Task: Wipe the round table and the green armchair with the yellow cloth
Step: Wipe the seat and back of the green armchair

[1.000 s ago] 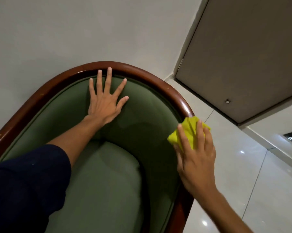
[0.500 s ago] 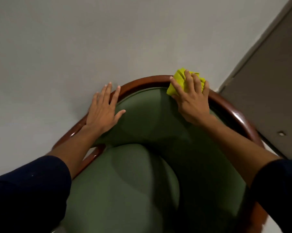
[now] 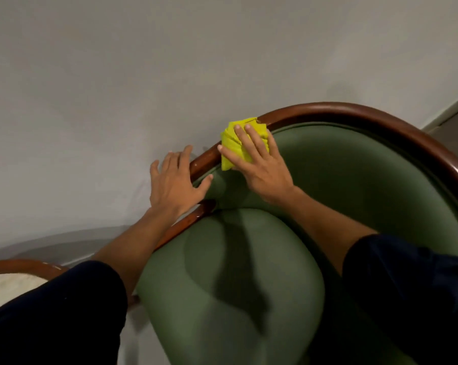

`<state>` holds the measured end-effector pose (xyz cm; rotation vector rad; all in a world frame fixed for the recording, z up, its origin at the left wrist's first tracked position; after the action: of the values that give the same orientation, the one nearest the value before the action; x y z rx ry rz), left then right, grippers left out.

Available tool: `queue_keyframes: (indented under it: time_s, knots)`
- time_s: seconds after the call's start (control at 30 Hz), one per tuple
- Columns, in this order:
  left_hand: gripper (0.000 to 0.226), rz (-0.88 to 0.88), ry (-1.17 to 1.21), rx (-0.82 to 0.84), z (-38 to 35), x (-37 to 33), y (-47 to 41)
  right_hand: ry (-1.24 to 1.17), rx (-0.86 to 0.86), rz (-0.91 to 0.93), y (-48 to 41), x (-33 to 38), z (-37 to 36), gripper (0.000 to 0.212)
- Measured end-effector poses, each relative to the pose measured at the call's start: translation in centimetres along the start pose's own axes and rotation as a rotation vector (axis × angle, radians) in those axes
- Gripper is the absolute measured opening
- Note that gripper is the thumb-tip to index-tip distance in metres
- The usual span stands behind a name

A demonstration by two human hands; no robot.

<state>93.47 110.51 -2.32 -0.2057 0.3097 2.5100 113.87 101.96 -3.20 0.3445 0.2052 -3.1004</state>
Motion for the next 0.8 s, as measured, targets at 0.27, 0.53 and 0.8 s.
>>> queue_keyframes:
  time_s: [0.27,0.53,0.8]
  knots:
    - [0.081,0.004,0.006,-0.113,-0.5,-0.6,0.0,0.352,0.364,-0.179,14.5,-14.8,3.5,0.076]
    - [0.073,-0.065,-0.100,-0.136,-0.5,-1.2,0.8,0.529,0.829,0.262,16.2,-11.4,1.6,0.064]
    - [0.060,-0.558,0.159,0.111,-5.7,-16.9,4.9,0.291,0.941,0.130,25.4,-8.6,3.9,0.063]
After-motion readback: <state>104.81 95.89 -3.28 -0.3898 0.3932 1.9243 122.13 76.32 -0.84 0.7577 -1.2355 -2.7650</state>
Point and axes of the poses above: each hand's wrist, its own y-axis away from the middle knuckle, its own z-axis out of the back of the hand, x = y × z, the point moved 1 cm from there along -y, towards the middle knuckle, and after that the axes turned 13 degrees about x, right-handed, at the moved point
